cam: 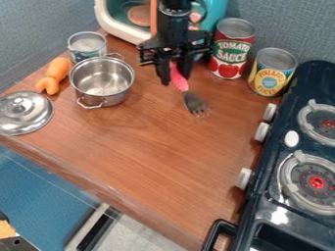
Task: Move the red spatula to the bottom left side on the table
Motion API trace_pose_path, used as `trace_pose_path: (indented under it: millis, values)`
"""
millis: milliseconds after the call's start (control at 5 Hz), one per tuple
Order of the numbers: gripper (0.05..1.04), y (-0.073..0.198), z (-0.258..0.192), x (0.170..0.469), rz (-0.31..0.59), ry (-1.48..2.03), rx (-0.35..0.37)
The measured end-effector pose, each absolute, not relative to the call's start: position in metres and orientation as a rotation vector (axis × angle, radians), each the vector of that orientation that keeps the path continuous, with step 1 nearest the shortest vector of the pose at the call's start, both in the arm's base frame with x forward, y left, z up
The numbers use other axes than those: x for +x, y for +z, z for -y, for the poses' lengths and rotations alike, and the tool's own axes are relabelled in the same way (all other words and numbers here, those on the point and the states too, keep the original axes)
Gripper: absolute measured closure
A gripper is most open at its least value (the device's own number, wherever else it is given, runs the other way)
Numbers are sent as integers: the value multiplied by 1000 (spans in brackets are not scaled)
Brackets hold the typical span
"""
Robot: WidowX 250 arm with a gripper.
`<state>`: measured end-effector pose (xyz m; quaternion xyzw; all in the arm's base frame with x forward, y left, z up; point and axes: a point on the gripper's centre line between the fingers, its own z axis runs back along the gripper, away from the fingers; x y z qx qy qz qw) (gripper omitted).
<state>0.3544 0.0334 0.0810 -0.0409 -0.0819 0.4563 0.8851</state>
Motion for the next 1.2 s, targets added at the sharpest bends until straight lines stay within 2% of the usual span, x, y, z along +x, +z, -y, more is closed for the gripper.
trace_pose_path:
  millis: [200, 400, 600, 800, 1200]
  values:
    - [692, 87, -60, 304, 155, 1085, -117]
    - [692, 70, -71, 267, 116, 1105, -79]
    - [692, 54, -93, 244, 98, 1165, -18]
    - [692, 45, -112, 230, 72, 1232, 25]
    - [692, 32, -120, 222, 34, 1266, 103]
